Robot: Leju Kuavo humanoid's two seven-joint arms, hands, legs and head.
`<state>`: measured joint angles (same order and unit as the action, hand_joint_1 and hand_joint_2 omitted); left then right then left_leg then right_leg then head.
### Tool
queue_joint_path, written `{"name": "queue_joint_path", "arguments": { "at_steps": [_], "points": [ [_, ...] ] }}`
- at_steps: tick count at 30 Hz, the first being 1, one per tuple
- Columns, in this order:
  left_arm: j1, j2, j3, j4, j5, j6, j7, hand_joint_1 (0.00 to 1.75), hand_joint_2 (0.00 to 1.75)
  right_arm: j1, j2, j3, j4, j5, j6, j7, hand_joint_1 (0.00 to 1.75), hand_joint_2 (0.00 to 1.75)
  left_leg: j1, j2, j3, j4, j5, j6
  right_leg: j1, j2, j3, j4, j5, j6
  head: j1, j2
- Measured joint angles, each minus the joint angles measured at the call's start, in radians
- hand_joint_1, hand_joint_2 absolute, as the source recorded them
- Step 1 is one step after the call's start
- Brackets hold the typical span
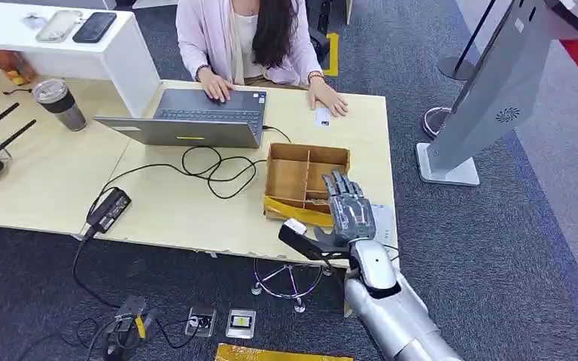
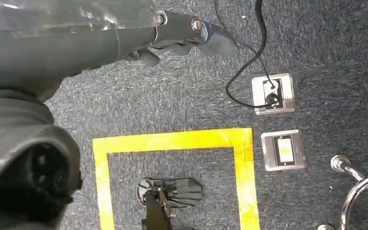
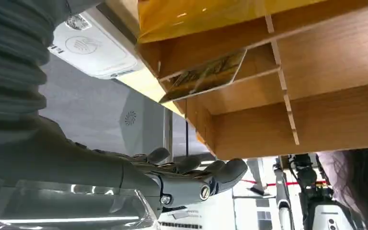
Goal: Pass the card to the sensor for recognition and then transmit it.
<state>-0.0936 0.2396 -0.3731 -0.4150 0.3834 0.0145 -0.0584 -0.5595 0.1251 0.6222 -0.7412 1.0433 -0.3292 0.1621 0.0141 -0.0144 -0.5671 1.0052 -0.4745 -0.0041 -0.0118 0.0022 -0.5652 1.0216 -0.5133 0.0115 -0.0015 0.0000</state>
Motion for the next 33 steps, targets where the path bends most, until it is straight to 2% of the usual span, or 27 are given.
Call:
{"name": "queue_joint_path", "arguments": {
  "at_steps": [11,24,33],
  "points": [
    [-0.001,0.000,0.000,0.011,-0.010,-0.020,-0.009,0.00,0.00,-0.037,0.012,0.000,0.094,-0.001,-0.021,-0.016,0.00,1.75,0.000,0.000,0.000,0.000,0.000,0.000,0.000,0.000,0.000,0.000,0.000,0.000,0.000,0.000],
    [-0.008,0.000,-0.001,0.027,-0.012,-0.060,-0.021,0.00,0.00,-0.051,0.012,0.000,0.121,0.000,-0.021,-0.010,0.00,1.75,0.000,0.000,0.000,0.000,0.000,0.000,0.000,0.000,0.000,0.000,0.000,0.000,0.000,0.000],
    [-0.014,0.000,-0.001,0.044,-0.009,-0.061,-0.027,0.00,0.00,-0.054,0.016,0.000,0.144,-0.004,-0.024,-0.021,0.00,1.75,0.000,0.000,0.000,0.000,0.000,0.000,0.000,0.000,0.000,0.000,0.000,0.000,0.000,0.000]
  ]
}}
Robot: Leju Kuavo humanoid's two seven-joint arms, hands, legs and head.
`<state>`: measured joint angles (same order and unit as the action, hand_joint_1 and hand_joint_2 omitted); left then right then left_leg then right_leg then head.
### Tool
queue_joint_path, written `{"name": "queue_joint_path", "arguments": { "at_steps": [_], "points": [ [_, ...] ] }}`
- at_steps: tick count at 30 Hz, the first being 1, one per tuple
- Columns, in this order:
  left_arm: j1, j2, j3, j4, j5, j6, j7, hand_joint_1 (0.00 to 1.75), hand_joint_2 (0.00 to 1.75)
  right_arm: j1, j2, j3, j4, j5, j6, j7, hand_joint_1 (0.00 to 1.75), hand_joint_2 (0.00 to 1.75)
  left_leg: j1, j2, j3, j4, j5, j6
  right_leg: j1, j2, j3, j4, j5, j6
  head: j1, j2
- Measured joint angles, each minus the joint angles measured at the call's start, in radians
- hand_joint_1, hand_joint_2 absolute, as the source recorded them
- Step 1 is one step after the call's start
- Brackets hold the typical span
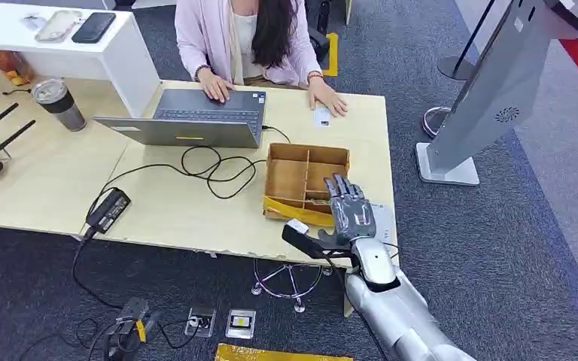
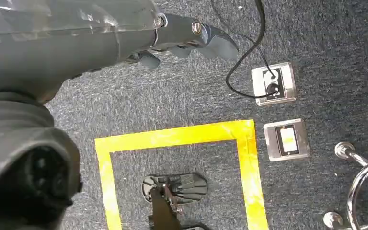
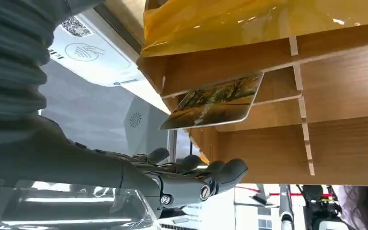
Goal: Pass the card to the sensor for recognition and then transmit it.
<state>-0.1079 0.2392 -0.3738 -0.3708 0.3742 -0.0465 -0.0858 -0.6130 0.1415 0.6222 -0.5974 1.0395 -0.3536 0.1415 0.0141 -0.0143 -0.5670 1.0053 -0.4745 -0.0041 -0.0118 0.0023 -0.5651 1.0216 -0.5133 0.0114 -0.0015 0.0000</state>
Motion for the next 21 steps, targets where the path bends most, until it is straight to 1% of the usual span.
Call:
{"name": "queue_joint_path", "arguments": {
  "at_steps": [6,13,21],
  "points": [
    [-0.003,0.000,0.000,0.010,-0.002,-0.016,-0.008,0.00,0.00,-0.001,0.000,0.000,0.012,0.002,-0.005,0.001,0.00,1.75,0.000,0.000,0.000,0.000,0.000,0.000,0.000,0.000,0.000,0.000,0.000,0.000,0.000,0.000],
    [-0.007,0.000,0.000,0.019,-0.013,-0.018,-0.014,0.00,0.00,-0.007,0.000,0.000,0.020,0.014,-0.018,0.000,0.00,1.75,0.000,0.000,0.000,0.000,0.000,0.000,0.000,0.000,0.000,0.000,0.000,0.000,0.000,0.000],
    [-0.016,0.000,0.000,0.029,-0.013,-0.016,-0.014,0.00,0.00,-0.014,0.001,0.000,0.027,0.013,-0.036,-0.024,0.00,1.75,0.000,0.000,0.000,0.000,0.000,0.000,0.000,0.000,0.000,0.000,0.000,0.000,0.000,0.000]
  ]
}}
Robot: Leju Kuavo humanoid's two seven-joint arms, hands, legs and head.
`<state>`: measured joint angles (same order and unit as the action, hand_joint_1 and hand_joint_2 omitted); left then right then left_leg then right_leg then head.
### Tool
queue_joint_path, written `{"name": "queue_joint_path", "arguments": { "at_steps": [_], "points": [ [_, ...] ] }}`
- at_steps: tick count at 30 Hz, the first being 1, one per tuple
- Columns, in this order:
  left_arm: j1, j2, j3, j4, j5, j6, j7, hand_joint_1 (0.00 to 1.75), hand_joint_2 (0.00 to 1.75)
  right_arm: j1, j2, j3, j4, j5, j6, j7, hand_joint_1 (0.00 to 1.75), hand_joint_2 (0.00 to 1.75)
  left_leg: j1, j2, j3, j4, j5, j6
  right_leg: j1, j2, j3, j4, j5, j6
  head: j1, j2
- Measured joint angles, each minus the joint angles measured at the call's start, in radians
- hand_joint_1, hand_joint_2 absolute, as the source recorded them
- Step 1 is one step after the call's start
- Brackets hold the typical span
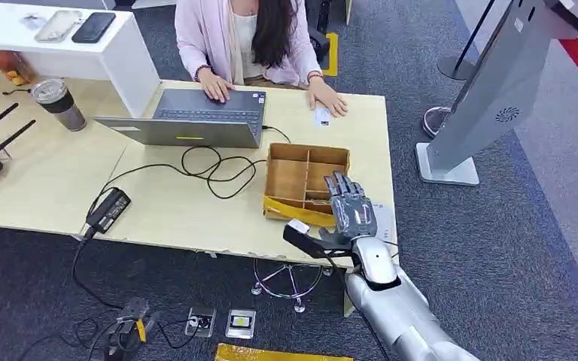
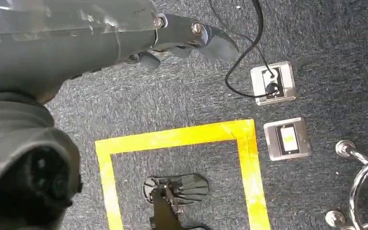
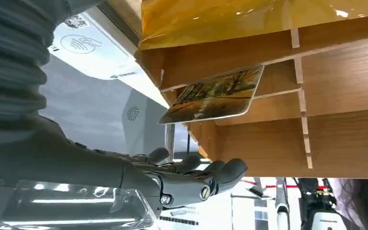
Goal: Pass the card to the sensor for recognition and then transmit it.
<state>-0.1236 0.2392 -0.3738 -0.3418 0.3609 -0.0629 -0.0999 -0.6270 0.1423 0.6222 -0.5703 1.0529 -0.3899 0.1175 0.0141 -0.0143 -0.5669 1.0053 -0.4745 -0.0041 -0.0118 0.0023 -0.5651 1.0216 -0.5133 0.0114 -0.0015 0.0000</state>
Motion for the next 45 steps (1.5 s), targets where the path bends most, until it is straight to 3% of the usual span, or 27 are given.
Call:
{"name": "queue_joint_path", "arguments": {
  "at_steps": [4,6,7,8,9,10,11,14,16,17,19,20,21,23,28,31,32,33,36,45],
  "points": [
    [-0.001,0.000,0.000,0.006,0.000,0.000,0.000,0.00,0.00,-0.003,0.000,0.000,0.000,0.000,-0.002,-0.009,0.00,1.75,0.000,0.000,0.000,0.000,0.000,0.000,0.000,0.000,0.000,0.000,0.000,0.000,0.000,0.000],
    [-0.001,0.000,0.000,0.007,0.000,0.001,0.000,0.00,0.00,-0.003,0.001,0.000,0.000,-0.003,-0.002,-0.013,0.14,1.75,0.000,0.000,0.000,0.000,0.000,0.000,0.000,0.000,0.000,0.000,0.000,0.000,0.000,0.000],
    [-0.001,0.000,0.000,0.007,0.000,0.001,0.000,0.00,0.00,-0.003,0.001,0.000,0.000,-0.005,-0.002,-0.014,0.82,1.75,0.000,0.000,0.000,0.000,0.000,0.000,0.000,0.000,0.000,0.000,0.000,0.000,0.000,0.000],
    [-0.001,0.000,0.000,0.007,0.000,0.001,-0.002,0.00,0.00,-0.003,0.003,0.000,0.000,-0.005,-0.002,-0.016,0.89,1.75,0.000,0.000,0.000,0.000,0.000,0.000,0.000,0.000,0.000,0.000,0.000,0.000,0.000,0.000],
    [-0.001,-0.001,0.000,0.008,0.000,0.001,-0.002,0.00,0.00,-0.003,0.004,0.000,0.000,-0.006,-0.001,-0.017,0.42,1.75,0.000,0.000,0.000,0.000,0.000,0.000,0.000,0.000,0.000,0.000,0.000,0.000,0.000,0.000],
    [-0.001,-0.001,0.000,0.008,0.000,0.001,-0.003,0.00,0.00,-0.003,0.006,0.000,0.001,-0.008,0.000,-0.019,0.12,1.75,0.000,0.000,0.000,0.000,0.000,0.000,0.000,0.000,0.000,0.000,0.000,0.000,0.000,0.000],
    [-0.002,-0.001,0.000,0.009,0.000,0.000,-0.003,0.00,0.00,-0.003,0.006,0.000,0.001,-0.010,0.001,-0.023,1.47,1.75,0.000,0.000,0.000,0.000,0.000,0.000,0.000,0.000,0.000,0.000,0.000,0.000,0.000,0.000],
    [-0.004,-0.001,0.000,0.010,0.000,0.000,-0.003,0.00,0.00,-0.003,0.009,0.000,0.001,-0.010,0.001,-0.027,1.47,1.75,0.000,0.000,0.000,0.000,0.000,0.000,0.000,0.000,0.000,0.000,0.000,0.000,0.000,0.000],
    [-0.004,-0.001,0.000,0.010,0.000,0.000,-0.003,0.00,0.00,-0.004,0.011,0.000,0.001,-0.010,0.003,-0.028,0.86,1.75,0.000,0.000,0.000,0.000,0.000,0.000,0.000,0.000,0.000,0.000,0.000,0.000,0.000,0.000],
    [-0.004,-0.001,0.000,0.011,0.000,0.000,-0.003,0.00,0.00,-0.004,0.012,0.000,0.001,-0.010,0.005,-0.029,0.31,1.75,0.000,0.000,0.000,0.000,0.000,0.000,0.000,0.000,0.000,0.000,0.000,0.000,0.000,0.000],
    [-0.005,-0.001,0.000,0.012,0.000,0.000,-0.003,0.00,0.00,-0.004,0.014,0.000,0.001,-0.011,0.005,-0.029,0.40,1.75,0.000,0.000,0.000,0.000,0.000,0.000,0.000,0.000,0.000,0.000,0.000,0.000,0.000,0.000],
    [-0.005,-0.001,0.000,0.013,0.000,0.000,-0.003,0.00,0.00,-0.005,0.014,0.000,0.001,-0.011,0.005,-0.030,0.23,1.75,0.000,0.000,0.000,0.000,0.000,0.000,0.000,0.000,0.000,0.000,0.000,0.000,0.000,0.000],
    [-0.005,-0.001,0.000,0.013,0.000,0.000,-0.003,0.00,0.00,-0.005,0.014,0.000,0.001,-0.010,0.005,-0.030,0.17,1.75,0.000,0.000,0.000,0.000,0.000,0.000,0.000,0.000,0.000,0.000,0.000,0.000,0.000,0.000],
    [-0.005,-0.001,0.000,0.014,0.001,0.000,-0.003,0.00,0.00,-0.005,0.014,0.000,0.001,-0.009,0.005,-0.030,0.28,1.75,0.000,0.000,0.000,0.000,0.000,0.000,0.000,0.000,0.000,0.000,0.000,0.000,0.000,0.000],
    [-0.005,-0.001,0.000,0.016,0.002,0.000,-0.007,0.00,0.00,-0.006,0.018,0.000,0.002,-0.005,0.005,-0.027,0.24,1.75,0.000,0.000,0.000,0.000,0.000,0.000,0.000,0.000,0.000,0.000,0.000,0.000,0.000,0.000],
    [-0.006,-0.001,0.000,0.018,0.002,0.000,-0.008,0.00,0.00,-0.007,0.020,0.000,0.006,-0.005,0.005,-0.026,0.31,1.75,0.000,0.000,0.000,0.000,0.000,0.000,0.000,0.000,0.000,0.000,0.000,0.000,0.000,0.000],
    [-0.006,-0.001,0.000,0.018,0.002,0.000,-0.008,0.00,0.00,-0.007,0.021,0.000,0.008,-0.004,0.005,-0.026,0.54,1.75,0.000,0.000,0.000,0.000,0.000,0.000,0.000,0.000,0.000,0.000,0.000,0.000,0.000,0.000],
    [-0.007,-0.001,0.000,0.019,0.002,0.000,-0.008,0.00,0.00,-0.007,0.022,0.000,0.009,-0.005,0.005,-0.026,1.40,1.75,0.000,0.000,0.000,0.000,0.000,0.000,0.000,0.000,0.000,0.000,0.000,0.000,0.000,0.000],
    [-0.008,-0.001,0.000,0.021,0.002,0.000,-0.008,0.00,0.00,-0.009,0.023,0.000,0.010,-0.005,0.006,-0.026,1.75,1.75,0.000,0.000,0.000,0.000,0.000,0.000,0.000,0.000,0.000,0.000,0.000,0.000,0.000,0.000],
    [-0.016,-0.001,0.000,0.026,0.002,-0.001,-0.008,0.00,0.00,-0.029,0.025,0.000,0.028,-0.014,0.015,-0.035,1.75,1.75,0.000,0.000,0.000,0.000,0.000,0.000,0.000,0.000,0.000,0.000,0.000,0.000,0.000,0.000]
  ]
}}
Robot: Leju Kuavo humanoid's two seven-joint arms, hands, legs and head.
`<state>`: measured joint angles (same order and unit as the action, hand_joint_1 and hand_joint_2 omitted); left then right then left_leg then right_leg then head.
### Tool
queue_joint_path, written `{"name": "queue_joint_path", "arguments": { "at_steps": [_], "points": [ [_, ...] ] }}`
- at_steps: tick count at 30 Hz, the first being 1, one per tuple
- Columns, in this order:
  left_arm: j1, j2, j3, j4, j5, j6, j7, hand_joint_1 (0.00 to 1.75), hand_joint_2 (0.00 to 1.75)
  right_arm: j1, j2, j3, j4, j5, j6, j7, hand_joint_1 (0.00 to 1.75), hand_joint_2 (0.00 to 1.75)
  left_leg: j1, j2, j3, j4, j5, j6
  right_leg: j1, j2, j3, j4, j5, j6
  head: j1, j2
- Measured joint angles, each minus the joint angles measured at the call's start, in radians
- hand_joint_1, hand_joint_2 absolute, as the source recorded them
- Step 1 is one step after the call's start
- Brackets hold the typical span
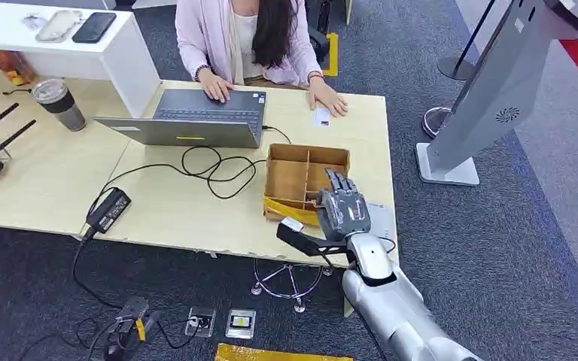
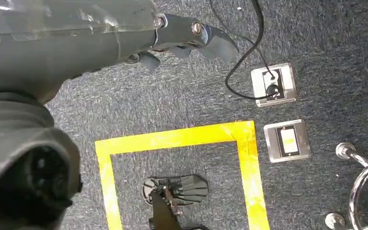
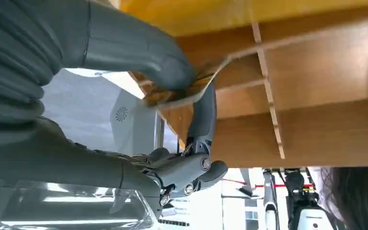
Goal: Pass the card to the sensor for recognition and then transmit it.
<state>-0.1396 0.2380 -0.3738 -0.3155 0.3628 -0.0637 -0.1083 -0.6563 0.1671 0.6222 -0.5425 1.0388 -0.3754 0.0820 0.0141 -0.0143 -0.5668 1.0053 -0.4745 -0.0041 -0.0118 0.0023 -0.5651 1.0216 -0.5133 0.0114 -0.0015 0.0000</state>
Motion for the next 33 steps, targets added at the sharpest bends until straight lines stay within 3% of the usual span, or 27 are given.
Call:
{"name": "queue_joint_path", "arguments": {
  "at_steps": [21,33],
  "points": [
    [-0.010,0.000,0.000,0.014,-0.009,-0.001,0.000,0.00,0.00,-0.039,-0.002,0.000,0.037,-0.011,-0.023,-0.025,1.75,1.75,0.000,0.000,0.000,0.000,0.000,0.000,0.000,0.000,0.000,0.000,0.000,0.000,0.000,0.000],
    [-0.018,-0.007,0.000,0.023,-0.040,-0.005,-0.009,0.00,0.00,-0.270,-0.037,-0.034,-0.071,0.042,0.016,-0.036,1.75,1.75,0.000,0.001,0.000,0.000,0.001,-0.001,0.000,0.003,0.000,0.000,0.001,0.000,0.000,0.000]
  ]
}}
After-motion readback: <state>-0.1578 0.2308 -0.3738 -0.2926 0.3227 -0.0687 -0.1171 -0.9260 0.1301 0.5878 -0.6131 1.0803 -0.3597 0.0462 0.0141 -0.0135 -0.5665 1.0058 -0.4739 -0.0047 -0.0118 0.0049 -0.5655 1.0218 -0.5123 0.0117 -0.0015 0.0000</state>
